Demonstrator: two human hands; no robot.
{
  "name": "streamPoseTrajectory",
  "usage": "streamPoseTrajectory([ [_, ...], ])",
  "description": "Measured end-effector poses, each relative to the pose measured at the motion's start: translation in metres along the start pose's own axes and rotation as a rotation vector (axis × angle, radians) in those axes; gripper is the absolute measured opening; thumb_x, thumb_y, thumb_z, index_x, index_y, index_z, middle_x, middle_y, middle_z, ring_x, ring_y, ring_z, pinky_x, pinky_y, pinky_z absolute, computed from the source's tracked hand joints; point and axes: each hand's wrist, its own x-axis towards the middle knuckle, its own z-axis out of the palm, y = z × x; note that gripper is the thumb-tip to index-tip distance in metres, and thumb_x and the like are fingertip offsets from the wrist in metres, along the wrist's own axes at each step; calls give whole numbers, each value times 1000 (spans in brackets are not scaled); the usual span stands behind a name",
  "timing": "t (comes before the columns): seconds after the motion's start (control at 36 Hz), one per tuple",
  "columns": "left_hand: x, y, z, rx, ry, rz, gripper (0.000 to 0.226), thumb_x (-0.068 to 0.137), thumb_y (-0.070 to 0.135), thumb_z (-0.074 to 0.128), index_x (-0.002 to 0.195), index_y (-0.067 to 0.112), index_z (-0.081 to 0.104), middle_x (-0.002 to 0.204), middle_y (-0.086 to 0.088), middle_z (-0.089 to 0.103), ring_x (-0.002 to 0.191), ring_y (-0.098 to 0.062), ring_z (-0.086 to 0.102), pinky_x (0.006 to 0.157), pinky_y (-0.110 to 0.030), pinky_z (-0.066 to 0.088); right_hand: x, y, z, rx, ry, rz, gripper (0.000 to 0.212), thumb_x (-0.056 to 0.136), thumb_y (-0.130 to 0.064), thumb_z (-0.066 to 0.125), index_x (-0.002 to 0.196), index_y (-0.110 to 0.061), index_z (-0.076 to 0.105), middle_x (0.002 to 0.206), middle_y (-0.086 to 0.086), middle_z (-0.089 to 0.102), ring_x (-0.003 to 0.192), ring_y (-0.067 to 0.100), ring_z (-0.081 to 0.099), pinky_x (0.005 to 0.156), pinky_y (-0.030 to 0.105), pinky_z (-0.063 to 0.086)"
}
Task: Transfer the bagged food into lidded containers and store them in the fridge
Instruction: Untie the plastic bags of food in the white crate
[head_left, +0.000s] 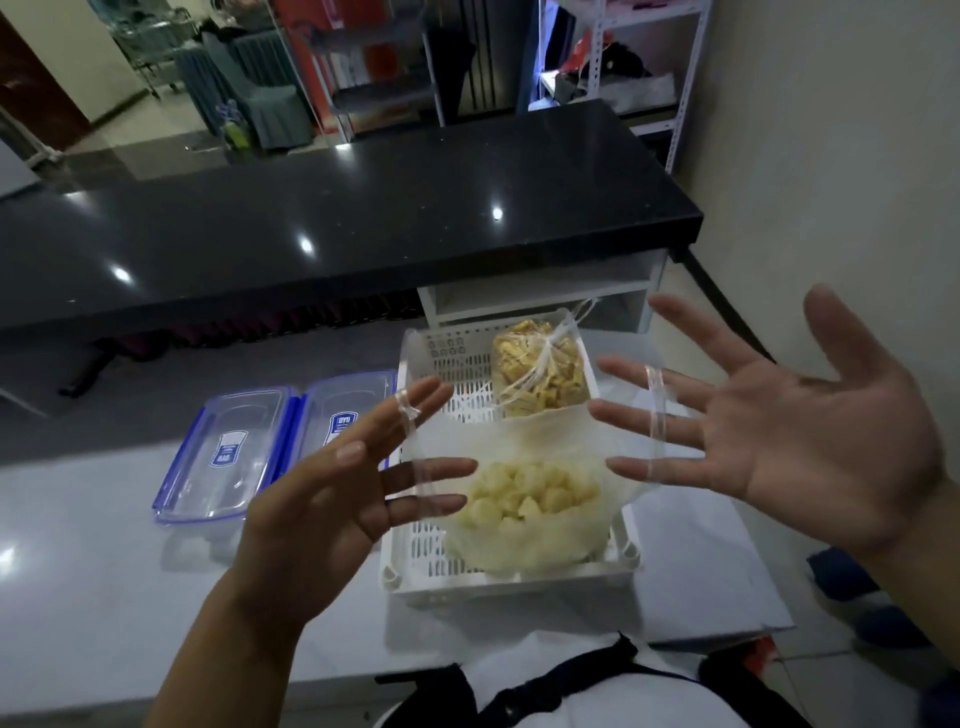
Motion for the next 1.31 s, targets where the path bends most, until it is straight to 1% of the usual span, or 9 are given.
streamPoseTrajectory([
  [0.31, 1, -11, -45, 82, -193, -81, 61, 104, 26, 46, 158, 7, 24, 165, -18, 21, 141, -49, 37, 110, -54, 41, -10, -20, -31, -155, -30, 133, 84, 98, -61, 46, 159, -32, -3, 165, 23, -12, 144, 61, -8, 109, 76, -17],
  [0.44, -5, 4, -100, 247, -97, -94, 71, 102, 45, 45, 153, -2, 32, 159, -26, 31, 140, -48, 41, 108, -53, 44, -24, -72, -59, -634, 174, 147, 85, 90, -75, 43, 159, -30, 20, 160, 21, 29, 139, 54, 36, 106, 72, 33],
  [0.58, 16, 27, -106, 389, 43, -64, 66, 94, 52, 59, 147, 15, 49, 148, -17, 52, 130, -36, 57, 97, -43, 54, -2, -70, -63, -992, 436, 83, 79, 73, -82, 59, 137, -36, 58, 139, 3, 61, 123, 31, 62, 99, 56, 52],
  [0.67, 52, 30, -85, 543, 103, -87, 57, 85, 58, 67, 134, 31, 63, 136, -2, 66, 123, -23, 64, 87, -28, 57, 28, -57, -71, -1152, 655, 71, 71, 69, -78, 66, 127, -37, 64, 132, -5, 63, 119, 21, 63, 99, 49, 52],
  [0.75, 96, 22, -68, 690, 156, -86, 38, 81, 47, 76, 118, 38, 73, 121, 8, 73, 113, -11, 68, 95, -34, 53, 59, -43, -83, -1270, 797, -2, 46, 82, -55, 67, 124, -35, 64, 127, -12, 62, 115, 11, 58, 87, 34, 50],
  [0.92, 172, -4, -41, 1143, -6, -121, 39, 94, 32, 67, 132, 34, 61, 129, 7, 64, 116, -14, 63, 100, -46, 54, 111, -23, -106, -1548, 946, -120, 33, 85, -45, 74, 116, -37, 66, 110, -20, 51, 98, 2, 50, 71, 19, 43],
  [1.0, 203, -19, -21, 1333, -62, -31, 40, 94, 28, 66, 134, 33, 60, 134, 7, 62, 123, -15, 57, 103, -35, 45, 131, -16, -113, -1627, 960, -156, 17, 88, -41, 71, 104, -37, 68, 93, -23, 54, 80, -5, 55, 51, 6, 36],
  [1.17, 250, -40, 1, 1561, -198, 33, 40, 97, 11, 58, 134, 25, 62, 139, 5, 58, 124, -15, 55, 103, -33, 47, 158, -2, -130, -1839, 1116, -127, 26, 93, -50, 60, 101, -30, 73, 109, -5, 64, 97, 15, 53, 79, 31, 44],
  [1.31, 266, -45, -2, 1628, -225, -83, 30, 98, 14, 56, 122, 27, 69, 123, 4, 68, 104, -16, 65, 90, -40, 57, 161, 4, -138, -1885, 1130, -106, 17, 92, -38, 64, 102, -28, 74, 119, -4, 64, 117, 20, 48, 88, 32, 32],
])
